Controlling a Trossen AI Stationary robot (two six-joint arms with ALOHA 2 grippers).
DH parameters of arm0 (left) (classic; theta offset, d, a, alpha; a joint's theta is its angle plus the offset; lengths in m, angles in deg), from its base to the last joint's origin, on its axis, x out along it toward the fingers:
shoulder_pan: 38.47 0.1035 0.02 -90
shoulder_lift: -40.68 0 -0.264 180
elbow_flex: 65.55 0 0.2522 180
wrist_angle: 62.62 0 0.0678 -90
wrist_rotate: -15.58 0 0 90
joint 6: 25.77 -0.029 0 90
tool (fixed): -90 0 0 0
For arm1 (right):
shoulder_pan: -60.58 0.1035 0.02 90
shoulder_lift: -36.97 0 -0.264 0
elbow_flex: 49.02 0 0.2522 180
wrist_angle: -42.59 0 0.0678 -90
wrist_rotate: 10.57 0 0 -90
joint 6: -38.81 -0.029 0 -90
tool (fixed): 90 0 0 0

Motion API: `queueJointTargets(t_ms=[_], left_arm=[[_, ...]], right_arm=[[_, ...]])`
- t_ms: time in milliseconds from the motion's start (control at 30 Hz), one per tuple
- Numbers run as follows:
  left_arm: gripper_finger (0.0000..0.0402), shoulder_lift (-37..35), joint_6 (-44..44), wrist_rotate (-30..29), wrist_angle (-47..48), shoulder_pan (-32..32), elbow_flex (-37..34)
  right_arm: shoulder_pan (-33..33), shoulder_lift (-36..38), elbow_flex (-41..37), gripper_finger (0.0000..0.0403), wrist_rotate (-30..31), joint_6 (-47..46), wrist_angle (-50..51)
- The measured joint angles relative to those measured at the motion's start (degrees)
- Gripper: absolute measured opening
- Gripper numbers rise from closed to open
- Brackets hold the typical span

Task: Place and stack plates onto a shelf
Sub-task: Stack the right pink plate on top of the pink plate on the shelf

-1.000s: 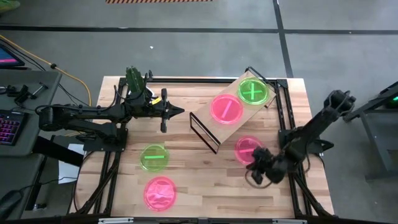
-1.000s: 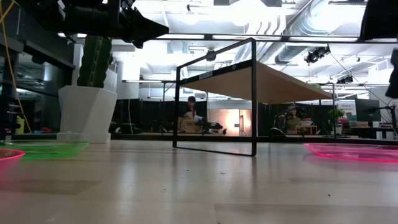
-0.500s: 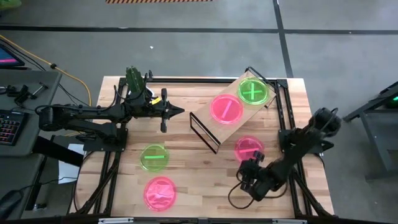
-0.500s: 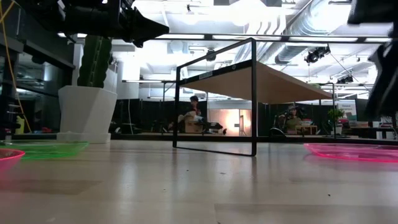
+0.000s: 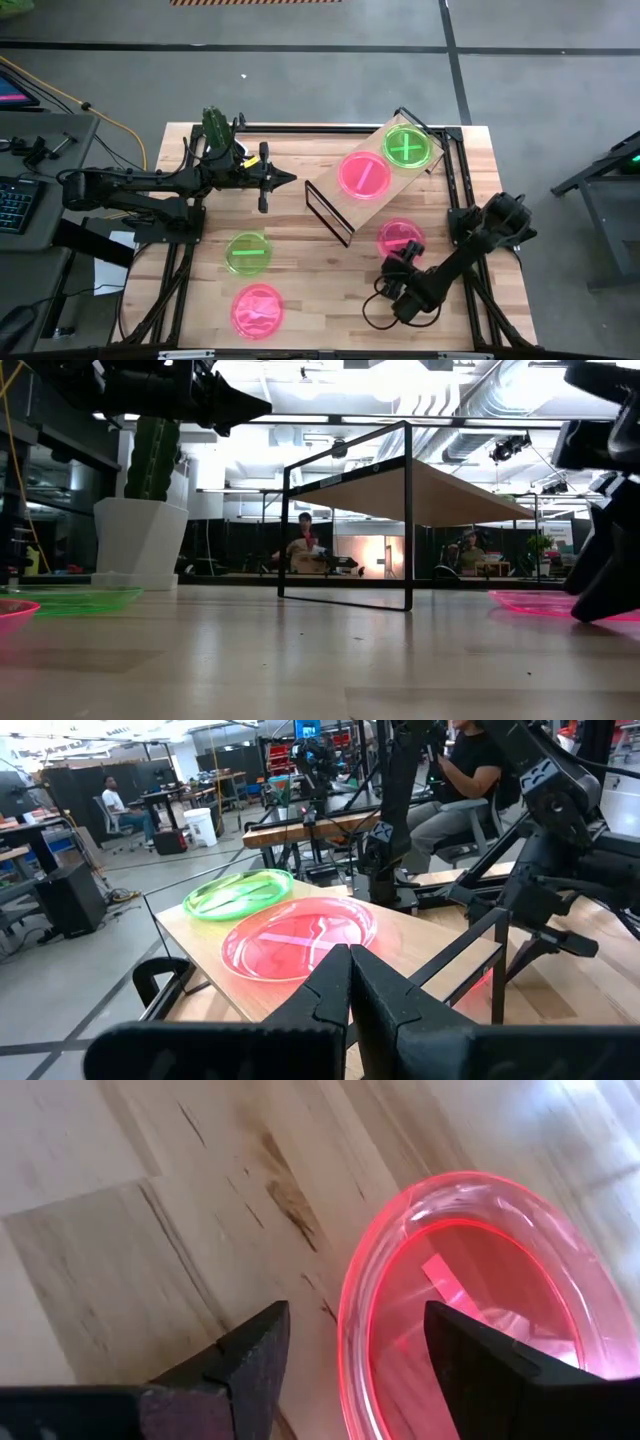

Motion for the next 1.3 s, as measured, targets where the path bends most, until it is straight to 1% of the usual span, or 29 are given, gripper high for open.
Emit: queueJointTargets(t_ms=[67, 200, 267, 333, 467, 633, 667, 800, 867, 900, 1033, 1200, 1300], left_arm=[[0.0, -0.01, 0.01, 0.0, 0.01, 0.01, 0.0], [0.0, 0.01, 0.01, 0.0, 0.02, 0.0, 0.0], [0.0, -0.01, 0.01, 0.0, 0.02, 0.01, 0.0], [0.0, -0.01, 0.0, 0.0, 0.02, 0.01, 0.0], [0.0, -0.01, 0.01, 0.0, 0.02, 0.0, 0.0], [0.0, 0.0, 0.01, 0.0, 0.01, 0.01, 0.0], [0.0, -0.01, 0.01, 0.0, 0.02, 0.01, 0.0], [0.0, -0.01, 0.01, 0.0, 0.02, 0.01, 0.0], [0.0, -0.01, 0.01, 0.0, 0.01, 0.01, 0.0], [0.0, -0.01, 0.01, -0.01, 0.0, -0.01, 0.0], [0.0, -0.01, 0.01, 0.0, 0.02, 0.01, 0.0], [0.0, -0.01, 0.01, 0.0, -0.04, -0.01, 0.0], [0.0, -0.01, 0.01, 0.0, -0.04, 0.01, 0.0]], right_arm=[[0.02, -0.76, 0.13, 0.022, 0.23, -0.25, -0.23], [-0.15, -2.31, 0.16, 0.0218, 2.6, -5.26, 0.64], [-0.43, -2.85, 0.17, 0.0208, 2.82, -7.39, 1.1], [-0.69, -3.36, 0.19, 0.0189, 2.96, -8.07, 1.12], [-1.2, -4.21, 0.19, 0.0128, 2.94, -8.95, 1.08], [-2.18, -4.3, 0.15, 0.0022, 2.03, -8.82, 0.97], [-2.32, -4.31, 0.1, 0.0012, 1.89, -8.72, 1.17], [-2.49, -2.74, 0.35, 0.0006, 0.7, -8.71, 2.09], [-2.41, -0.74, 0.78, 0.0002, -0.43, -8.18, 4.22], [-2.13, 0.71, 1.15, 0.0003, -0.03, -7.31, 4.65], [-0.78, 7.25, 2.15, 0.0, -0.34, -0.52, 3.59], [0.6, 15.05, 3.34, 0.0, -4.71, 9.16, -0.15], [1.22, 18.68, 3.71, 0.0, -6.28, 13.71, -4.61]])
